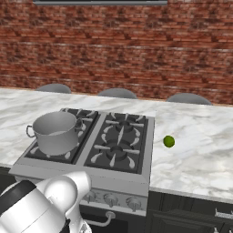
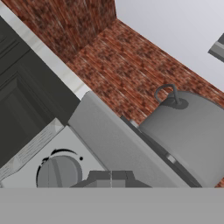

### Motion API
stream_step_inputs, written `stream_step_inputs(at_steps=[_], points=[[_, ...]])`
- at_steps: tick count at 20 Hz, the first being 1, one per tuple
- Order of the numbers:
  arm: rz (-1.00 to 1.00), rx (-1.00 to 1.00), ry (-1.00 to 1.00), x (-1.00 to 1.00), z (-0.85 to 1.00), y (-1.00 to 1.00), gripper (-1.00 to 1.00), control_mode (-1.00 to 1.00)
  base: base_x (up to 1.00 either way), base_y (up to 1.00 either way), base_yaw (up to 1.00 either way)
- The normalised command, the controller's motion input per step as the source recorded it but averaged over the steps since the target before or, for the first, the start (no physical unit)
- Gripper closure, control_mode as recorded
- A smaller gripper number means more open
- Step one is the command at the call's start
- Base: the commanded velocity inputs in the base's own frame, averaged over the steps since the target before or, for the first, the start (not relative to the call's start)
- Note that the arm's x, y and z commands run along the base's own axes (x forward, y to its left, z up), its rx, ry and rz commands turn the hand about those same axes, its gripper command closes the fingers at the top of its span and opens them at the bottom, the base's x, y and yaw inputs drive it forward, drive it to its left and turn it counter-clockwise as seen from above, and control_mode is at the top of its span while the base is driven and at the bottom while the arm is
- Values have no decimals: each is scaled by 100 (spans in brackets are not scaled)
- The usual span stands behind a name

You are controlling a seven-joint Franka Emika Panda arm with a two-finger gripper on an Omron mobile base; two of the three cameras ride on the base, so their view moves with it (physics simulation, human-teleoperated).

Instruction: Turn on the burner for the pot on the stove. Wait thirty seconds for the pot to heat up. Then add the lime to the pot.

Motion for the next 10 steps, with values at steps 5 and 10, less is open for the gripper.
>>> stream_step_inputs(at_steps=[5,10], points=[[0,0,0,0,0,0,100,-100,0,0,0],[0,0,0,0,0,0,100,-100,0,0,0]])
